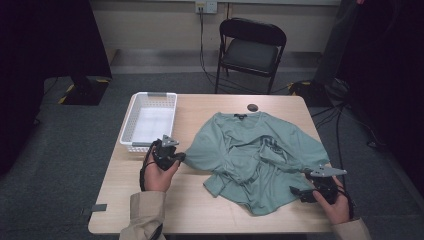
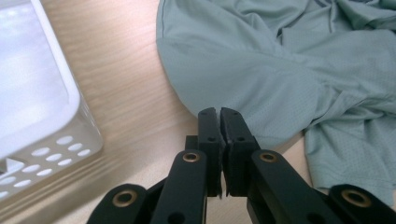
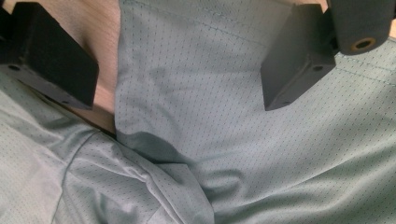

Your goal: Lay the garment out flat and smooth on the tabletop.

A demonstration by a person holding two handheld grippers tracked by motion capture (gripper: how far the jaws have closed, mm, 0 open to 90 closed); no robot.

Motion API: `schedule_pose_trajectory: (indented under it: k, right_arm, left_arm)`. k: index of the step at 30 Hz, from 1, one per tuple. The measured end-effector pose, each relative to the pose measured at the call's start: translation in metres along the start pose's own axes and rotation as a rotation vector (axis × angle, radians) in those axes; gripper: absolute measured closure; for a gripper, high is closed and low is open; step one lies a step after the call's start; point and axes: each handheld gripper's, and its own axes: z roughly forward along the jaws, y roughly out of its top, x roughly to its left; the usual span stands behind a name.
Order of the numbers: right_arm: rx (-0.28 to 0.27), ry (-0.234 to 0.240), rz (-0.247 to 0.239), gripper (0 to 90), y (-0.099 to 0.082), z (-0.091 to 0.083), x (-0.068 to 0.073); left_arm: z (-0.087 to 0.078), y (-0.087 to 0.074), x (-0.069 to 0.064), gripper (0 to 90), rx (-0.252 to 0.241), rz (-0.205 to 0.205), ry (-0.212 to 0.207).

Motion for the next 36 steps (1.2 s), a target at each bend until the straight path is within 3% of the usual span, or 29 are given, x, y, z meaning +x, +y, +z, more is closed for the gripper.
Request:
schedule_pose_trajectory:
  k: [10,20,30,36]
  right_arm:
    - [0.000,0.001,0.000,10.6,0.000,0.000,0.000]
    - [0.000,0.001,0.000,10.6,0.000,0.000,0.000]
    - [0.000,0.002,0.000,10.5,0.000,0.000,0.000]
    - [0.000,0.002,0.000,10.5,0.000,0.000,0.000]
  left_arm:
    - [-0.018,0.017,-0.001,88.1,-0.002,0.018,0.016]
    - [-0.026,0.031,0.015,88.1,0.029,-0.001,0.049]
    - [-0.035,0.035,0.022,88.0,0.036,-0.006,0.069]
    - [-0.039,0.040,0.034,88.0,0.040,-0.010,0.084]
